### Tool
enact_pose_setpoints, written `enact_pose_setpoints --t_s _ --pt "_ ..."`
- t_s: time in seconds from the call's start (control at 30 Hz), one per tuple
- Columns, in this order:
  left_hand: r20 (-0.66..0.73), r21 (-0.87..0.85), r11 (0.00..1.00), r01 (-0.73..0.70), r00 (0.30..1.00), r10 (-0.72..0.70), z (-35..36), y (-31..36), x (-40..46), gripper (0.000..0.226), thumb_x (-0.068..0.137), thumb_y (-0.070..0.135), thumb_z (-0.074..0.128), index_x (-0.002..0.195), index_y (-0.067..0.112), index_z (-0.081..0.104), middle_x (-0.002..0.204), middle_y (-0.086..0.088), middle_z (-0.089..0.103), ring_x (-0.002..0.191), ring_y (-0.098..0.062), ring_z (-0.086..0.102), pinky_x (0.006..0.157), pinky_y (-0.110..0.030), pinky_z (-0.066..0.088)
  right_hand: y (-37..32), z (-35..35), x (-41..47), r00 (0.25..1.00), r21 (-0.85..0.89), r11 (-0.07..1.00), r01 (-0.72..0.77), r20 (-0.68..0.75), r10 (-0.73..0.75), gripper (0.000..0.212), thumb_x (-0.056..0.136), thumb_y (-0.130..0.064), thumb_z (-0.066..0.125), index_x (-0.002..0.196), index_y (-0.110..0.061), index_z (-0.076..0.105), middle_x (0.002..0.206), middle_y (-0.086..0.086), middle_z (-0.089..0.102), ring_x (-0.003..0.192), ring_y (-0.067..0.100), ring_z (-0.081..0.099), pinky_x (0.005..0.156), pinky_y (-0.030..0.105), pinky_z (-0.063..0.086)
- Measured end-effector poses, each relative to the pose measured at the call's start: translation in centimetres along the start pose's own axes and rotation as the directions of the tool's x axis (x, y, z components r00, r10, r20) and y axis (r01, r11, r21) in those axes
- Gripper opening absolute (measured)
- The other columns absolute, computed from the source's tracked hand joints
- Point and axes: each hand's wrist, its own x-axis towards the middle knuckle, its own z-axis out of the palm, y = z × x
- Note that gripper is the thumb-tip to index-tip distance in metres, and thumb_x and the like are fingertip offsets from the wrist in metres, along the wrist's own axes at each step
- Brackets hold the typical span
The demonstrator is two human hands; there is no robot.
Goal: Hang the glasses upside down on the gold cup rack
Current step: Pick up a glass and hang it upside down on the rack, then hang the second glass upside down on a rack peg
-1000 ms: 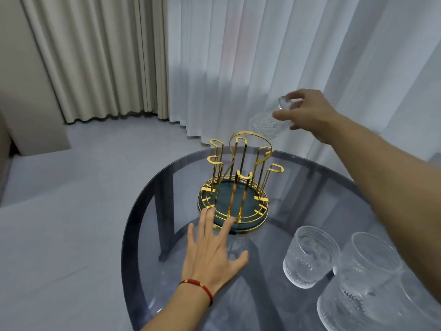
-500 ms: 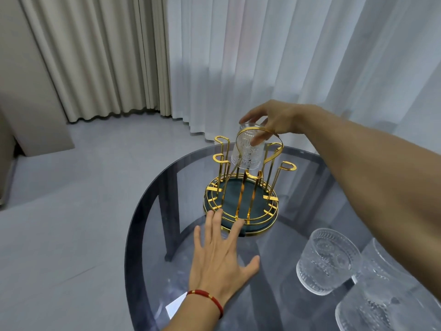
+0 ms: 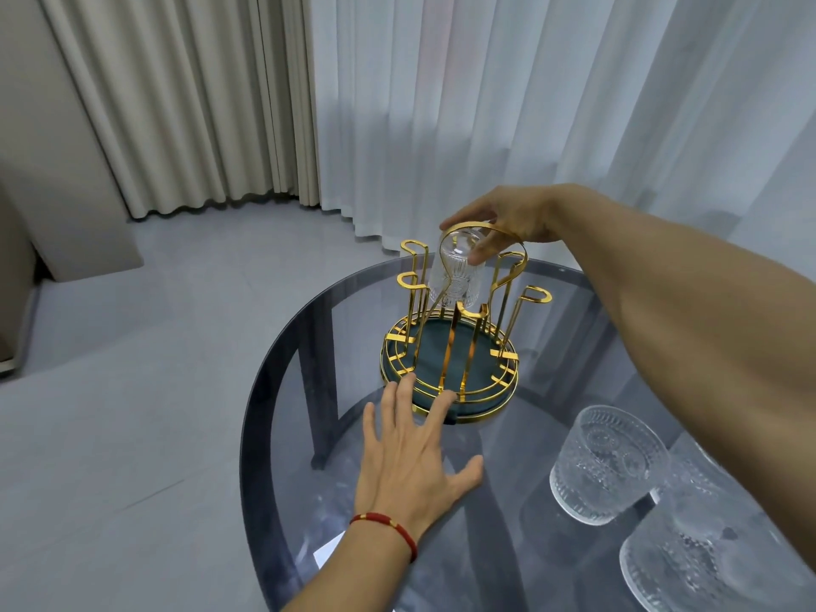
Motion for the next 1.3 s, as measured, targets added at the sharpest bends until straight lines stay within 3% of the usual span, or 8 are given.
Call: enact_pose_setpoints --t_s 0.13,0.37,0.47,0.57,0.73,0.9,1.13,1.3 --pt "-0.021 0.005 1.000 0.004 1.000 -0.004 -0.2 0.0 0.0 0.073 0.076 0.080 0.037 0.140 0.049 0.023 0.162 -0.007 0.011 0.150 -0.030 0.006 0.121 -0.056 0.012 0.0 0.0 -2.7 0.984 0.147 0.988 -0.055 -0.162 0.079 0.063 0.093 -0.005 0.070 0.151 -0.024 0.050 0.154 0.010 0.050 0.137 0.032 0.051 0.105 0.046 0.052" --pt "-0.005 0.033 0.999 -0.021 1.000 0.021 -0.6 0.2 0.2 0.075 0.080 0.080 0.044 0.146 0.050 0.024 0.160 -0.014 0.016 0.146 -0.036 0.018 0.118 -0.059 0.019 0.7 4.1 -13.6 0.691 0.086 0.988 -0.126 -0.707 0.149 0.032 0.086 -0.008 0.056 0.111 -0.016 0.075 0.092 0.008 0.077 0.090 0.024 0.073 0.079 0.031 0.056" --pt "0.013 0.071 0.997 -0.011 1.000 0.011 -1.1 1.0 -0.3 0.076 0.084 0.075 0.050 0.149 0.046 0.025 0.161 -0.017 0.017 0.147 -0.038 0.019 0.117 -0.059 0.023 0.5 8.8 -18.8 0.706 0.031 0.974 -0.224 -0.683 0.184 0.030 0.085 -0.018 0.059 0.110 -0.022 0.075 0.093 -0.001 0.072 0.097 0.023 0.069 0.084 0.030 0.051" --pt "-0.079 0.079 0.996 -0.041 0.996 0.048 -2.3 3.0 -1.4 0.071 0.088 0.058 0.063 0.147 0.029 0.038 0.157 -0.017 0.028 0.144 -0.036 0.026 0.113 -0.054 0.031 0.4 13.5 -22.6 0.782 -0.015 0.920 -0.391 -0.532 0.324 0.040 0.086 -0.036 0.060 0.123 -0.023 0.069 0.126 0.006 0.069 0.119 0.031 0.060 0.102 0.044 0.050" --pt "-0.323 -0.196 0.953 -0.230 0.933 0.158 -4.0 7.9 -3.3 0.046 0.084 0.021 0.071 0.128 0.016 0.059 0.131 -0.010 0.054 0.125 -0.028 0.045 0.100 -0.046 0.044 -0.2 18.8 -24.8 0.732 -0.251 0.715 -0.652 -0.452 0.509 0.066 0.090 -0.052 0.057 0.142 -0.013 0.041 0.144 0.023 0.049 0.135 0.045 0.043 0.117 0.059 0.027" --pt "-0.204 -0.411 0.879 -0.241 0.964 0.169 -2.8 10.2 -5.4 0.066 0.082 0.007 0.066 0.143 0.013 0.043 0.137 -0.007 0.049 0.128 -0.023 0.044 0.108 -0.032 0.040 -0.4 19.5 -24.9 0.691 -0.274 0.688 -0.672 -0.568 0.448 0.059 0.092 -0.037 0.062 0.139 -0.009 0.039 0.129 0.024 0.060 0.123 0.046 0.055 0.111 0.072 0.021" --pt "0.029 -0.558 0.823 -0.109 0.988 0.150 -1.9 10.1 -4.8 0.104 0.077 0.015 0.079 0.158 0.021 0.015 0.157 -0.005 0.036 0.140 -0.024 0.038 0.112 -0.045 0.040 -0.1 19.4 -24.9 0.683 -0.230 0.768 -0.598 -0.647 0.339 0.067 0.074 -0.055 0.072 0.118 -0.010 0.051 0.116 0.017 0.065 0.112 0.039 0.057 0.096 0.051 0.040" --pt "0.010 -0.840 0.543 -0.011 0.999 0.036 -2.9 10.5 -4.2 0.113 0.063 0.024 0.092 0.153 0.029 0.024 0.130 0.001 0.062 0.120 -0.020 0.061 0.103 -0.046 0.050 -1.1 19.7 -24.7 0.703 -0.267 0.883 -0.385 -0.705 0.093 0.093 0.064 -0.053 0.076 0.141 -0.012 0.043 0.116 0.013 0.057 0.105 0.032 0.048 0.087 0.039 0.041"
